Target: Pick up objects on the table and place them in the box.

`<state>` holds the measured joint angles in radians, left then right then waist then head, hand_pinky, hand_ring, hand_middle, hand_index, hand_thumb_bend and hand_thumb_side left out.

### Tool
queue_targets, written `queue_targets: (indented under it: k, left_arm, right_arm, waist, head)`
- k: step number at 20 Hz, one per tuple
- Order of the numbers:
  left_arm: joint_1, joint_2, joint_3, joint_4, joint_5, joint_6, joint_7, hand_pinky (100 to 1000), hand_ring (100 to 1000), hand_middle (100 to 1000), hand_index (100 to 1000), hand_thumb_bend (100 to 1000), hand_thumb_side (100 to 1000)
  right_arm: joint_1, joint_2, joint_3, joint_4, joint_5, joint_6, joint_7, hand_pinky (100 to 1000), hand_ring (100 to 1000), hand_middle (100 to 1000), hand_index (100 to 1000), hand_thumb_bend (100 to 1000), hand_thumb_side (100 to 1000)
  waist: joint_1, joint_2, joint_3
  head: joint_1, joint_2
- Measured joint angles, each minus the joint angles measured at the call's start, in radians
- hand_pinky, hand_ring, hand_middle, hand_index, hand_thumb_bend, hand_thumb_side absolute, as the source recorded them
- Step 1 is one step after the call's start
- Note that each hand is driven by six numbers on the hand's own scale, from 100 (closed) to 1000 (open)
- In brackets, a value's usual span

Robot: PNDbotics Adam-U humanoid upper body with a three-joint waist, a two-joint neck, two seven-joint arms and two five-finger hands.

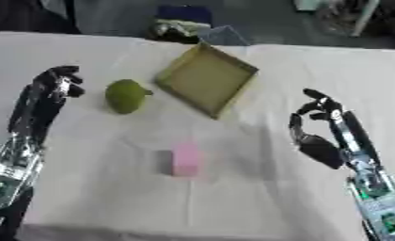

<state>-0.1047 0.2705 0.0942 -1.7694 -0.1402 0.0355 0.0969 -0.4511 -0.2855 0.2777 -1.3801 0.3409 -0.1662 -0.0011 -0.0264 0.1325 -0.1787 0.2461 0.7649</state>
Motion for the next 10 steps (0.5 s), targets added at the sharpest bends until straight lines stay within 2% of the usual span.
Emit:
queue_targets:
  k: [10]
  left_arm:
    - [0.0, 0.0, 0.0, 0.0, 0.0, 0.0, 0.0, 657, 569, 571, 756, 100, 746]
  right_arm:
    - [0.003, 0.0, 0.0, 0.0, 0.0, 0.0, 0.0, 762, 832, 618, 937, 100, 442]
  waist:
    - [0.0, -0.001, 0.001]
  head:
    - [0.002, 0.0]
